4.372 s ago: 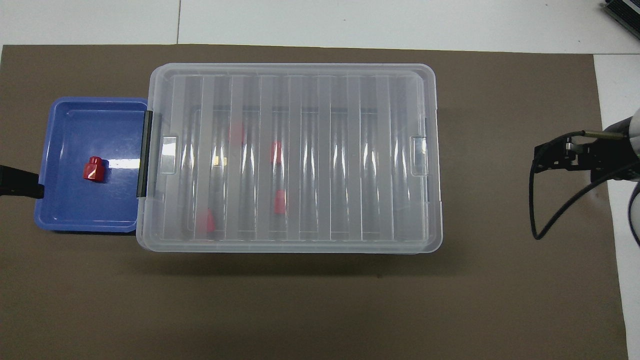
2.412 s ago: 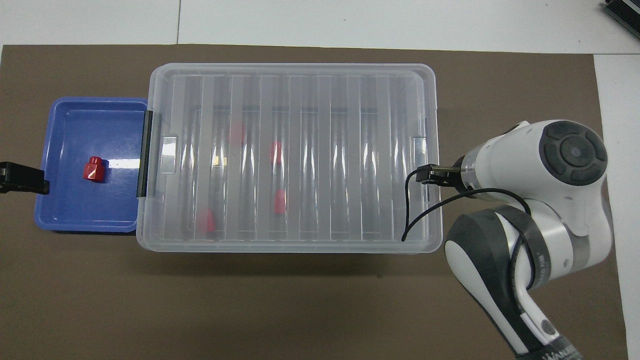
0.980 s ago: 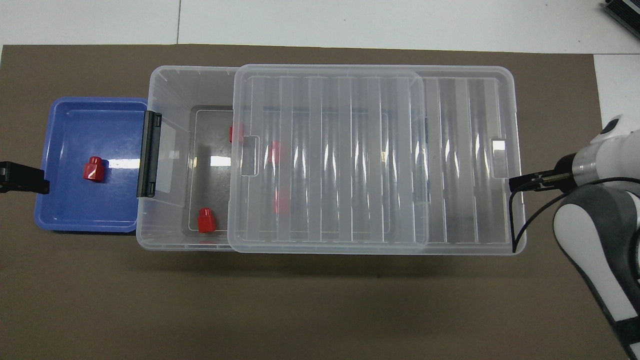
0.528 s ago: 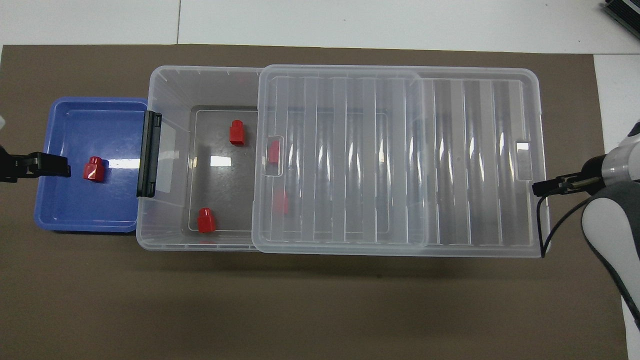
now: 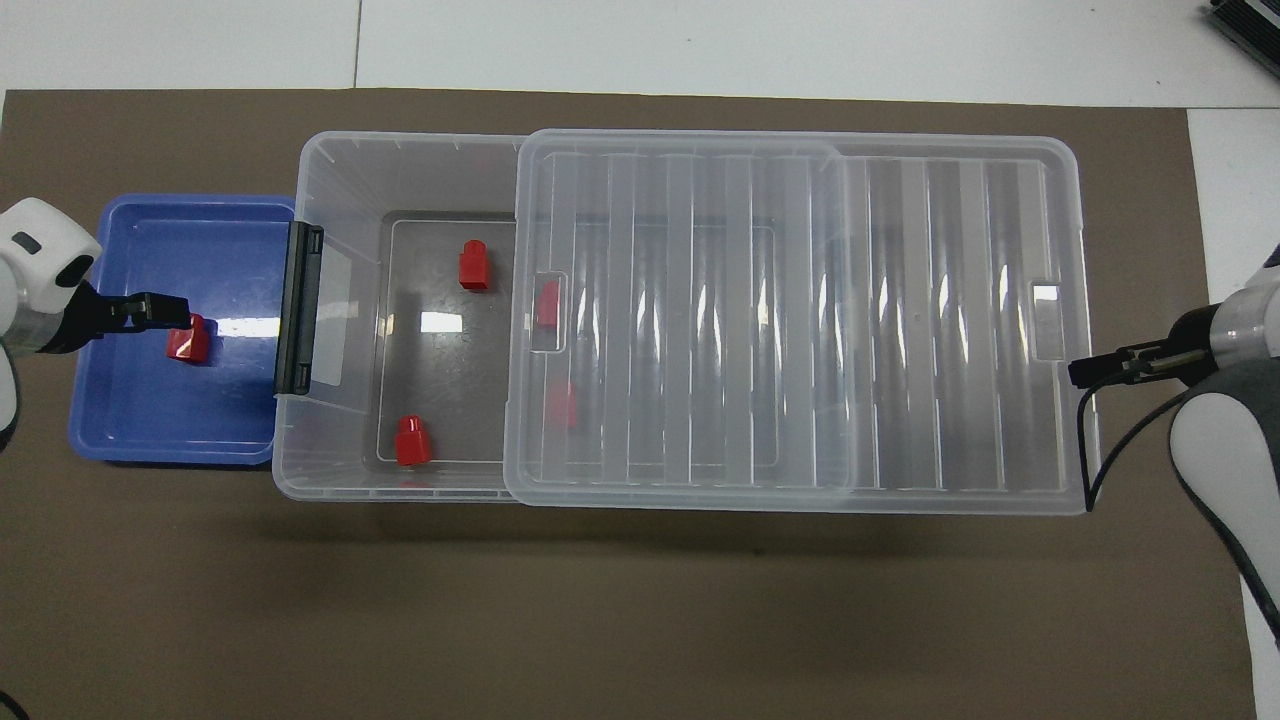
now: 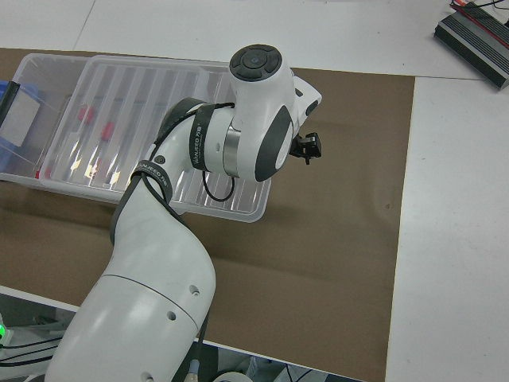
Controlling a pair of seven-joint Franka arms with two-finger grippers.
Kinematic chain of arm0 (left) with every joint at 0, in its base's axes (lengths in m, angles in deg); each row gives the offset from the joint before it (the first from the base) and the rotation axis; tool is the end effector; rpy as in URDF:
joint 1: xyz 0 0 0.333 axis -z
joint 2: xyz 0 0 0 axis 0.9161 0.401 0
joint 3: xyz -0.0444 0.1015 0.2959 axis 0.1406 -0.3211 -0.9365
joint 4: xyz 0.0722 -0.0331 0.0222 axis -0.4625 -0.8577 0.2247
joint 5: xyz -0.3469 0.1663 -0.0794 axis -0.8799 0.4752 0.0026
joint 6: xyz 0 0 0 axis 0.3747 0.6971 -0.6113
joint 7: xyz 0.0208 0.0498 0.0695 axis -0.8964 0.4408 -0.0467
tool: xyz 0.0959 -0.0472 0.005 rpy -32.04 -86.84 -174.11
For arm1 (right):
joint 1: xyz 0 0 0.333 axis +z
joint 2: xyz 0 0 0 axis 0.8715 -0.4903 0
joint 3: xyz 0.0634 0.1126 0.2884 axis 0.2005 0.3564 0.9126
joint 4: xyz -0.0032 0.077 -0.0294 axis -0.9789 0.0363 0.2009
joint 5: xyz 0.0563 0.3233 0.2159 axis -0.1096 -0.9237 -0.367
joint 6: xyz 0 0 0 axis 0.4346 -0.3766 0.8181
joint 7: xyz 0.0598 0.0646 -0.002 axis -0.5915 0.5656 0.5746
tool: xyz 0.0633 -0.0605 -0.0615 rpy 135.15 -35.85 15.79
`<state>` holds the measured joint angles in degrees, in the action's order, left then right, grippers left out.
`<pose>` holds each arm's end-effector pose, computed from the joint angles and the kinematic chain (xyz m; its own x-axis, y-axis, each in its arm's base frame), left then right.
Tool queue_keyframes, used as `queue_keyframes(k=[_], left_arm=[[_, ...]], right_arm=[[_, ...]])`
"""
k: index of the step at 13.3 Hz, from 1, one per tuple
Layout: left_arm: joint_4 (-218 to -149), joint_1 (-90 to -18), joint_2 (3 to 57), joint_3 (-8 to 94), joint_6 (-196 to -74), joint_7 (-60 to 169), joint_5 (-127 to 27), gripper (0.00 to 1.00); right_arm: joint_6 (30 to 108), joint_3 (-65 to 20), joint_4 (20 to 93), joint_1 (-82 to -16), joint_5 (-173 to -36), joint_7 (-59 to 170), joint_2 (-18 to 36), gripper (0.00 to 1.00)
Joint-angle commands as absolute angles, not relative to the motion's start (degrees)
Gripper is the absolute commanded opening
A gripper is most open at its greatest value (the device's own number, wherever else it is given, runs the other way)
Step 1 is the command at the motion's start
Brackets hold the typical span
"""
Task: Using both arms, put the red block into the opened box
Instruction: 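Grasp the red block in the blue tray with the left gripper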
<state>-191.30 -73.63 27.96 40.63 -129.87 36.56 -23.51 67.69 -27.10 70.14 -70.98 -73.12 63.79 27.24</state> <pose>0.5838 0.0671 0.3907 0.9879 0.0487 0.1471 0.0525 -0.9984 -0.0226 0.5364 -0.0762 0.4703 0.9876 0.1542 0.0288 0.1535 -0.9878 0.0264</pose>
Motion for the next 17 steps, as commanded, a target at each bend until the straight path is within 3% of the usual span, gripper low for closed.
queue_keyframes(k=[1, 9, 10, 12, 13, 14, 17], left_arm=[[-193.09, -74.71, 30.70, 41.00, -135.81, 35.89, -22.51, 1.00], [-193.35, -76.29, 36.87, 41.00, -142.77, 35.72, -22.51, 1.00], [-193.35, -76.12, 36.96, 41.00, -142.85, 35.89, -22.51, 0.95], [-193.35, -75.85, 36.87, 41.00, -142.24, 35.98, -22.51, 0.39], [-193.09, -75.85, 36.87, 41.00, -141.81, 35.90, -22.51, 0.16], [-192.82, -75.42, 36.87, 41.00, -140.67, 35.90, -22.51, 0.00], [-192.21, -75.32, 36.78, 40.91, -138.38, 35.90, -22.51, 0.00]], right_arm=[[66.83, -26.88, 69.78, -71.80, -73.09, 64.45, 27.65, 0.99], [67.44, -26.79, 69.78, -72.77, -72.65, 64.27, 27.57, 0.99], [67.18, -26.79, 69.26, -72.59, -72.65, 64.10, 27.30, 0.99], [65.87, -26.62, 67.06, -71.89, -72.73, 61.65, 27.13, 0.99], [64.47, -26.27, 65.84, -71.71, -72.73, 59.37, 27.21, 0.99], [62.80, -26.09, 64.52, -70.23, -72.73, 56.39, 27.21, 0.99], [57.62, -26.00, 60.83, -65.57, -72.65, 43.14, 27.56, 1.00]])
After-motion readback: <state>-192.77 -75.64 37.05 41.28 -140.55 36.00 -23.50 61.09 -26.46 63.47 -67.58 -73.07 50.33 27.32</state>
